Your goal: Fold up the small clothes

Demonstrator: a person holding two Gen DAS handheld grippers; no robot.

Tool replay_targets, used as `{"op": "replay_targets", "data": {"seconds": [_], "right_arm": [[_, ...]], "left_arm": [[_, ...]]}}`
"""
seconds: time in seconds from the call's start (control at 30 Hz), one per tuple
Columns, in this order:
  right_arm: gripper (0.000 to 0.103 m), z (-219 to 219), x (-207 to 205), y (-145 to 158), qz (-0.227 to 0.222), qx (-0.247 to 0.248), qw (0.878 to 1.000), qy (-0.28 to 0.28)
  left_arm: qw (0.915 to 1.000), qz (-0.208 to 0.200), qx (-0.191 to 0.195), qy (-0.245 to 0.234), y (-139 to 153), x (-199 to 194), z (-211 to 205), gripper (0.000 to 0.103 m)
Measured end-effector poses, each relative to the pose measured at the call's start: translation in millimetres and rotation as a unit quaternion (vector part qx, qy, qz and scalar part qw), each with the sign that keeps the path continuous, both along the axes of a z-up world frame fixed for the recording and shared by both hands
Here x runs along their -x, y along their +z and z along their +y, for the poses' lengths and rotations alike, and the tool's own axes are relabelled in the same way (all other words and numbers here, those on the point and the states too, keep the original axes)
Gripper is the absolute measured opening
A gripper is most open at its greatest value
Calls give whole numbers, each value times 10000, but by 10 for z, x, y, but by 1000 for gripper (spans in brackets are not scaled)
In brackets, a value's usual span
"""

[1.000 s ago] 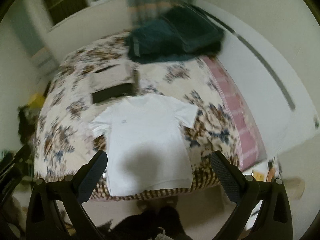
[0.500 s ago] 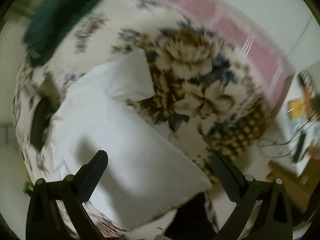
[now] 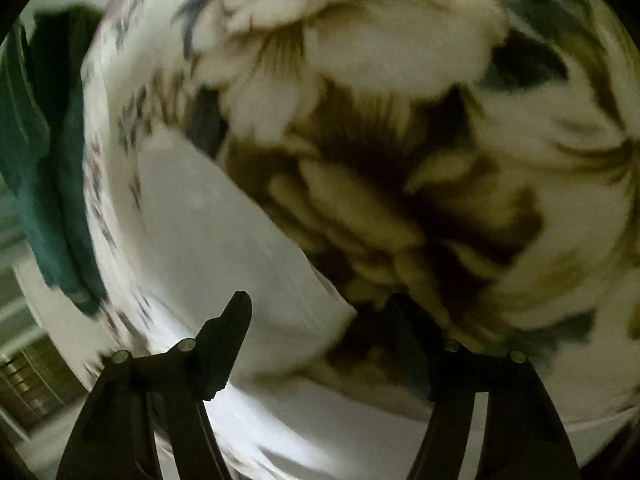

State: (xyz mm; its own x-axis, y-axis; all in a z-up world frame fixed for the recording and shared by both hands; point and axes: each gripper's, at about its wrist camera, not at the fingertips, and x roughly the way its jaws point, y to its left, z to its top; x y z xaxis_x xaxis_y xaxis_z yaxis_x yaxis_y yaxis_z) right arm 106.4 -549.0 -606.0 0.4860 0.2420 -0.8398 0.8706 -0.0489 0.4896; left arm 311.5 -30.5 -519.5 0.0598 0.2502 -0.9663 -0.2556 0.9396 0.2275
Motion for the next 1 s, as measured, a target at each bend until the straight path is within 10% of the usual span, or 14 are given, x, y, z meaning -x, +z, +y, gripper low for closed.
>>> {"op": "replay_targets", "data": {"seconds": [0.07,0.23,0.33,0.4,0.5,0.57,0.6,0.67,0.83,1.0], "right_arm": [[14,63,-55,-11,-166,177,9997,65],[5,315,-406,243,-159,1063,9906,843],[5,671,-894,610,-89,1934,9621,1921],[5,1143,-1306,829,-149,2428,9252,2913],[5,2133,-1822,973,-323,3010,8385,4532],[5,2901,-2074,859,-338,2737,7651,5818],[5,3072,-2111,813,-369,2448,7545,6079],[7,3228,-2139,781,-565,1820,7623,6185],[47,2641,-2005,949,-722,1617,8569,4840],[47,2589,-2098,742,-269,1570,8662,4736]], "left_arm": [[9999,-41,132,72,-66,21,50,103],[9991,-232,325,174,-57,98,199,103],[9988,-362,292,175,2,168,351,103],[9986,-446,222,162,30,203,464,103],[9986,-513,80,109,57,290,646,103],[9987,-511,14,83,50,345,767,103],[9988,-479,-29,75,39,373,824,103],[9990,-427,-19,125,26,425,928,103],[9981,-471,58,382,33,508,1236,103],[9972,-487,65,558,-14,512,1408,103]]}}
